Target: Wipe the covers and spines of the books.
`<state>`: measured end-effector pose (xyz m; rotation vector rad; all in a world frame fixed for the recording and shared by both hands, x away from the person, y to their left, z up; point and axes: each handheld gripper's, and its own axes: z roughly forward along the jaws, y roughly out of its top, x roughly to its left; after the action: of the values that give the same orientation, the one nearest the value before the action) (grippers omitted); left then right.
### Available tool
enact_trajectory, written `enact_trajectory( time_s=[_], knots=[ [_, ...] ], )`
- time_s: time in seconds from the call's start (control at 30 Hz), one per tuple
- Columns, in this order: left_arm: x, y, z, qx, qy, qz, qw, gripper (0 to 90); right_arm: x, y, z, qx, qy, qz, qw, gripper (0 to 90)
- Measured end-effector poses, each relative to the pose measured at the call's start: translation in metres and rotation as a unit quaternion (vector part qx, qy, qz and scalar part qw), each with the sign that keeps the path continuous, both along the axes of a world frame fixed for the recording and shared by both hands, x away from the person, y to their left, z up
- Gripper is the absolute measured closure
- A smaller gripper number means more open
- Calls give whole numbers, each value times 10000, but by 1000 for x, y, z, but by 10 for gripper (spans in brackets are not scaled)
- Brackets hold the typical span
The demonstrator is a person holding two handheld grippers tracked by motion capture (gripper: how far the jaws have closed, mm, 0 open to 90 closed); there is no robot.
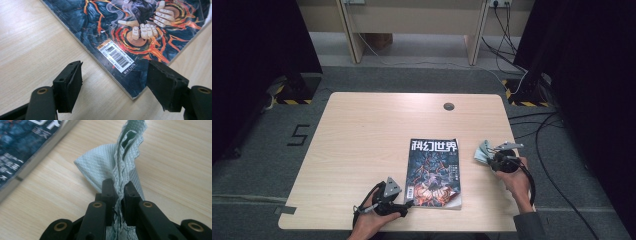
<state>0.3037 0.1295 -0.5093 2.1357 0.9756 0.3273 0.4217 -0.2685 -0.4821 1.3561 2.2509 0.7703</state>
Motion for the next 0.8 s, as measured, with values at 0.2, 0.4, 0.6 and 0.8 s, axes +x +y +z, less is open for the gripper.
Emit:
enact_trajectory(
  time_s=[0.2,0.4,0.6,0.8],
  knots=[
    [-2,0,-1,86,73,-107,9999,272,2,-2,-6,-243,108,-118,9996,811],
    [-2,-2,-2,126,73,-152,9998,272,4,-4,-9,-132,170,-185,9996,717],
    [-2,-3,-2,190,46,-177,9997,269,1,2,9,146,-133,-265,9995,535],
    [-2,-3,-2,206,54,-190,9996,267,-4,43,16,369,-163,447,9982,457]
  ],
)
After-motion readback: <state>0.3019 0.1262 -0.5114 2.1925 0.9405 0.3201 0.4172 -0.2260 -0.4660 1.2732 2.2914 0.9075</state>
